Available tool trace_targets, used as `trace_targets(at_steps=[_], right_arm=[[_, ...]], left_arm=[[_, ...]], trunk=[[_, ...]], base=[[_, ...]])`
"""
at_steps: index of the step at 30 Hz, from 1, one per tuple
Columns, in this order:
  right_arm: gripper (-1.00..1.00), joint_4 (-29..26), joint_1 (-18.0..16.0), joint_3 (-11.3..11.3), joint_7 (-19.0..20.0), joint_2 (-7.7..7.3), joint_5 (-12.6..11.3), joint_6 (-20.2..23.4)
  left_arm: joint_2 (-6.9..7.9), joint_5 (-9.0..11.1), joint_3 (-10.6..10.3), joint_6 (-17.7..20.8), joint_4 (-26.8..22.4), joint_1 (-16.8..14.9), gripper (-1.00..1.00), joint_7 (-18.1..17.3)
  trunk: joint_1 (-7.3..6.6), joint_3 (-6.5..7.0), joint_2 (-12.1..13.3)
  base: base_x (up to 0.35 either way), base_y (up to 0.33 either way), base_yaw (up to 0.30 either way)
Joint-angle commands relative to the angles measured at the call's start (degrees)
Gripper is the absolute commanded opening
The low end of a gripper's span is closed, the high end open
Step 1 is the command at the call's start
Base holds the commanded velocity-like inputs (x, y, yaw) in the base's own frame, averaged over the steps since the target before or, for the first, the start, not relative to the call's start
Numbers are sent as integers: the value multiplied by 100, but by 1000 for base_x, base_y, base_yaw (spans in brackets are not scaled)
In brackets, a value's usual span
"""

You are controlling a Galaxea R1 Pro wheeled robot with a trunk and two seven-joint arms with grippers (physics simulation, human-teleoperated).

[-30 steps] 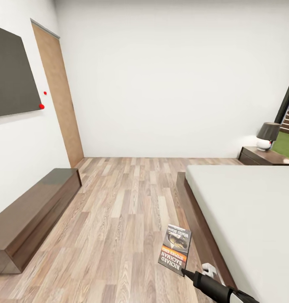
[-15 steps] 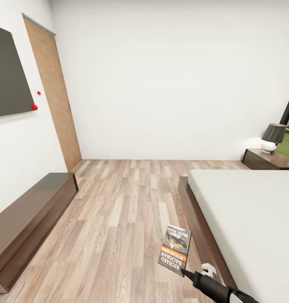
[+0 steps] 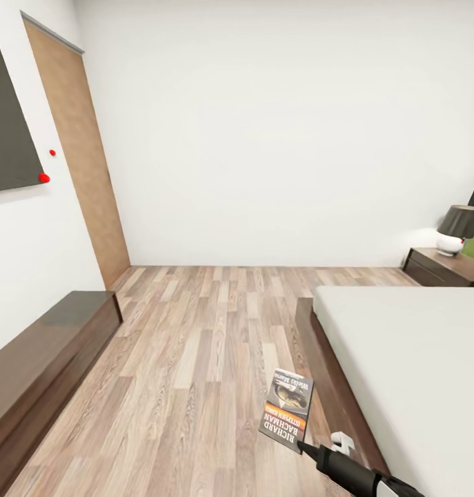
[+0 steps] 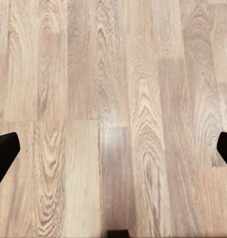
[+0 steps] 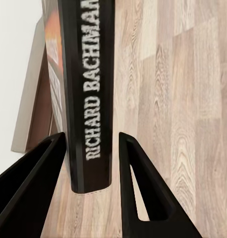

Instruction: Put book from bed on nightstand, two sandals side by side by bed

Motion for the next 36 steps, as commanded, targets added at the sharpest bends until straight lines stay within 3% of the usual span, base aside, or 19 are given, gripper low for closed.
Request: trace_targets(at_steps=[1,23,36], right_arm=[[-100,1,-4,-27,20,-1,-42,32],[-100,3,-5,-28,20,-1,-36,32],[-100,10,-6,-26,12,-1,-41,32]], left_arm=[[1,-44,50,-16,4,-6,100,-20],[1,-38,57,-16,4,-5,100,-20],[1,-36,50,-16,4,-8,100,-20]], trunk=[[3,-6,-3],[3,-6,-3],[3,-6,-3]], base=[[331,59,0],[316,102,0],[324,14,0]])
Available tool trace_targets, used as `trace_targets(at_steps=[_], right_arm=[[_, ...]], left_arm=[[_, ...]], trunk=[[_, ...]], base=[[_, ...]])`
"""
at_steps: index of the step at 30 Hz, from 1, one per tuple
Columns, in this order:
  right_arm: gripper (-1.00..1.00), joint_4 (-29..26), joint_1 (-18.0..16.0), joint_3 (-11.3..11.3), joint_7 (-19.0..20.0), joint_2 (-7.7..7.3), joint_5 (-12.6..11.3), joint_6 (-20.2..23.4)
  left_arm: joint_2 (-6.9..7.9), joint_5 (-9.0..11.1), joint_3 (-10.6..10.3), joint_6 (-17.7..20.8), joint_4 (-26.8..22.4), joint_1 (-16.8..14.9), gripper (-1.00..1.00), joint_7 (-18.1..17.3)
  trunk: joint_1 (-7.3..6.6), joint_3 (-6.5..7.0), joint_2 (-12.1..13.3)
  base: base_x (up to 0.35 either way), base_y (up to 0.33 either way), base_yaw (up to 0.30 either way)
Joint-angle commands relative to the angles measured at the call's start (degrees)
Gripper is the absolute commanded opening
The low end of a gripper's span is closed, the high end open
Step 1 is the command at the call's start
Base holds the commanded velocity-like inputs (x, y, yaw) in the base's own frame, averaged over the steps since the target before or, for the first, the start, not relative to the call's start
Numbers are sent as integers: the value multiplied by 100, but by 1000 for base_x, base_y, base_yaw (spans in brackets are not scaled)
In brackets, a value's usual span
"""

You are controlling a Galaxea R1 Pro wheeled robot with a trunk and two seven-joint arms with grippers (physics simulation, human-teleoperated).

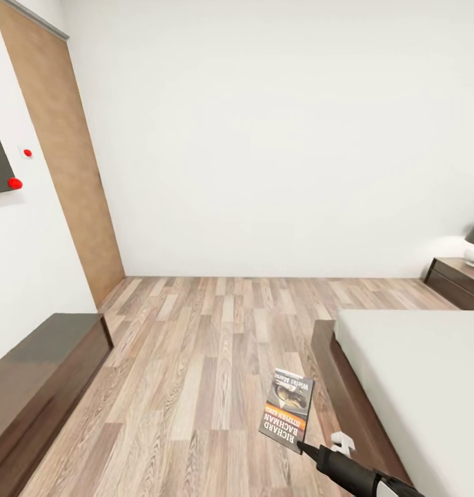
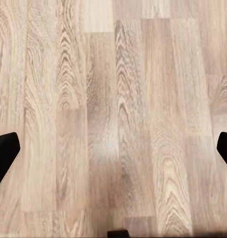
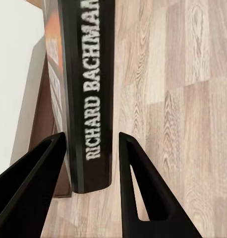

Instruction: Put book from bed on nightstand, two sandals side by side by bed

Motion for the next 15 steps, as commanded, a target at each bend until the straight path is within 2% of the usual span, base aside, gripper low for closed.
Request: trace_targets(at_steps=[1,15], right_arm=[[-100,1,-4,-28,19,-1,-41,32],[-100,1,-4,-26,19,-1,-34,32]], left_arm=[[1,-43,50,-16,4,-4,100,-20],[1,-45,50,-16,2,-5,100,-20]], trunk=[[3,-6,-3],[3,-6,-3]], base=[[326,0,0],[326,48,0]])
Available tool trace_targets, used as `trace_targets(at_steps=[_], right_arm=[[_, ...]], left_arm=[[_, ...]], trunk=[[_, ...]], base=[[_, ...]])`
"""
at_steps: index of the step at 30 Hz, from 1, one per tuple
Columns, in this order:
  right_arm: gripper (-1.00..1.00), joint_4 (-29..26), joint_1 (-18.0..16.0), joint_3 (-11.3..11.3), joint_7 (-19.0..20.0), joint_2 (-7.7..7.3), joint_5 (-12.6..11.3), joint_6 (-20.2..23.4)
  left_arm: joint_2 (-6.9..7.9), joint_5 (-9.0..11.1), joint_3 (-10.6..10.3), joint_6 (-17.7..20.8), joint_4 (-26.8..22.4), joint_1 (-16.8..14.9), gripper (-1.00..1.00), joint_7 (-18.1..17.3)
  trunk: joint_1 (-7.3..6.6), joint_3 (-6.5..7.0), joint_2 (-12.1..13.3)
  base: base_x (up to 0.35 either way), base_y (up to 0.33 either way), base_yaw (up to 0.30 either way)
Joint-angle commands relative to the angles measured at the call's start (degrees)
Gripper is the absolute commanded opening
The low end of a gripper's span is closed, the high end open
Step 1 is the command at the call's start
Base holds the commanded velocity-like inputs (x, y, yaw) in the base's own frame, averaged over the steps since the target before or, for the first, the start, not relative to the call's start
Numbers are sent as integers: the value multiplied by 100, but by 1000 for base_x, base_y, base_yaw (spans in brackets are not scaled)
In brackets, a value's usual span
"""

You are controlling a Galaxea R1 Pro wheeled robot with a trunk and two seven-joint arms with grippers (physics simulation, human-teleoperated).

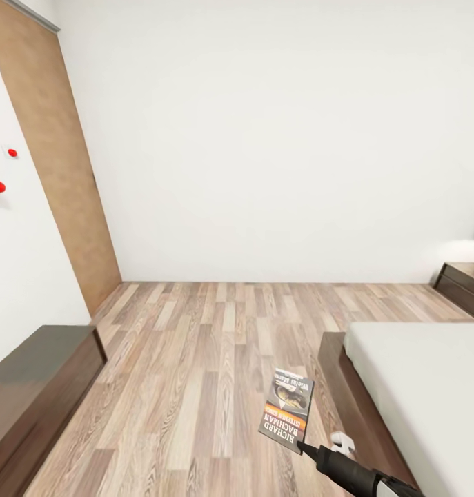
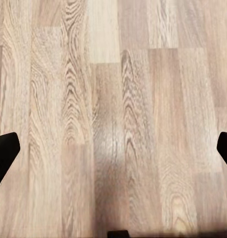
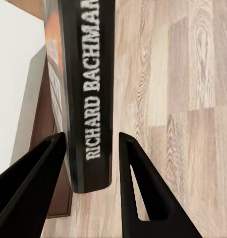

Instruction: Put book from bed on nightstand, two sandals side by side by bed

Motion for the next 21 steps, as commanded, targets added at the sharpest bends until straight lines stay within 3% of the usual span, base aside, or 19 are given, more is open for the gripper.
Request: trace_targets(at_steps=[1,21], right_arm=[[-100,1,-4,-31,20,-1,-41,32],[-100,6,-4,-33,20,8,-40,32]], left_arm=[[1,-46,50,-16,5,-3,100,-20],[1,-46,49,-16,6,-1,100,-20]], trunk=[[3,-6,-3],[3,-6,-3]], base=[[326,75,0],[326,88,0]])
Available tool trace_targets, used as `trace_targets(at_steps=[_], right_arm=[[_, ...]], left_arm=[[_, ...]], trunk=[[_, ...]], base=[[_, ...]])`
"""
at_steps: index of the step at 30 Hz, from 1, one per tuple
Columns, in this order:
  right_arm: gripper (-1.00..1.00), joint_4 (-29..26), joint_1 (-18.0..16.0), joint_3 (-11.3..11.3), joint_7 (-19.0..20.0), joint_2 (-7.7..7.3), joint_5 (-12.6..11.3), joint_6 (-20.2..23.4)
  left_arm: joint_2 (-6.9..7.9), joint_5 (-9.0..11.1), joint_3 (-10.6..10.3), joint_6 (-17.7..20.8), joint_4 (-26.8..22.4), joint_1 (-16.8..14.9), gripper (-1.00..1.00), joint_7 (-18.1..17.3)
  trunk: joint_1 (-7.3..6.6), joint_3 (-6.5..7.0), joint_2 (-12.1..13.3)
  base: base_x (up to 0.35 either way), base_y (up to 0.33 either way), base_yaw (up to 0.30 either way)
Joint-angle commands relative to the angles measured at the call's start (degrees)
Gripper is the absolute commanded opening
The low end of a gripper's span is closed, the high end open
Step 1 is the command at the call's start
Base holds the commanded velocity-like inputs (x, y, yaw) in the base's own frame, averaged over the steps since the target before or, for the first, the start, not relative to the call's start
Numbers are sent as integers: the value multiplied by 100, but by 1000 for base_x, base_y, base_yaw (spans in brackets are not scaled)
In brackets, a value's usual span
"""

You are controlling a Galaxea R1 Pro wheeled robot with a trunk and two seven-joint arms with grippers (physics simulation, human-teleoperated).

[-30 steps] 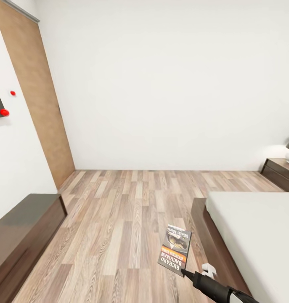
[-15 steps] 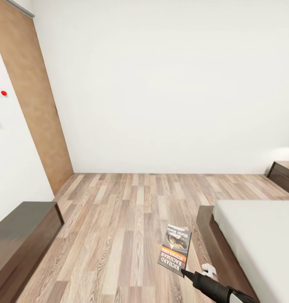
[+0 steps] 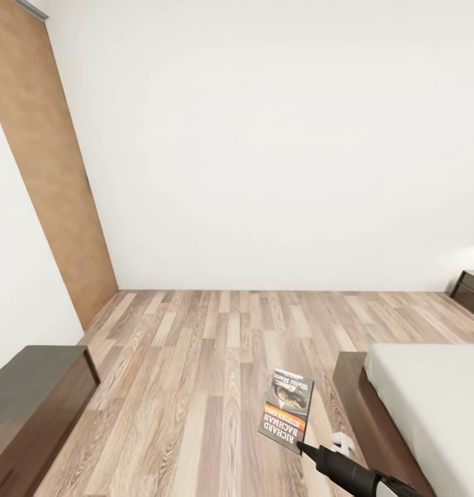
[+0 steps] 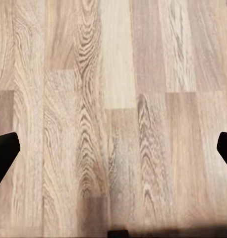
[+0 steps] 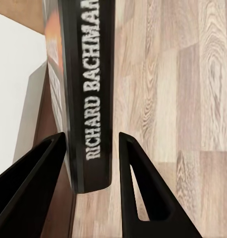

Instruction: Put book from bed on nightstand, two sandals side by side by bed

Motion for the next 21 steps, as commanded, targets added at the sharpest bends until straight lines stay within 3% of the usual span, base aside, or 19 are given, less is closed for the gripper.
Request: trace_targets(at_steps=[1,21], right_arm=[[-100,2,-5,-31,20,-1,-42,32],[-100,5,-5,-32,18,-1,-43,32]], left_arm=[[1,-42,50,-16,4,-3,100,-20],[1,-39,50,-16,4,-3,100,-20]], trunk=[[3,-6,-3],[3,-6,-3]], base=[[326,92,0],[326,104,0]])
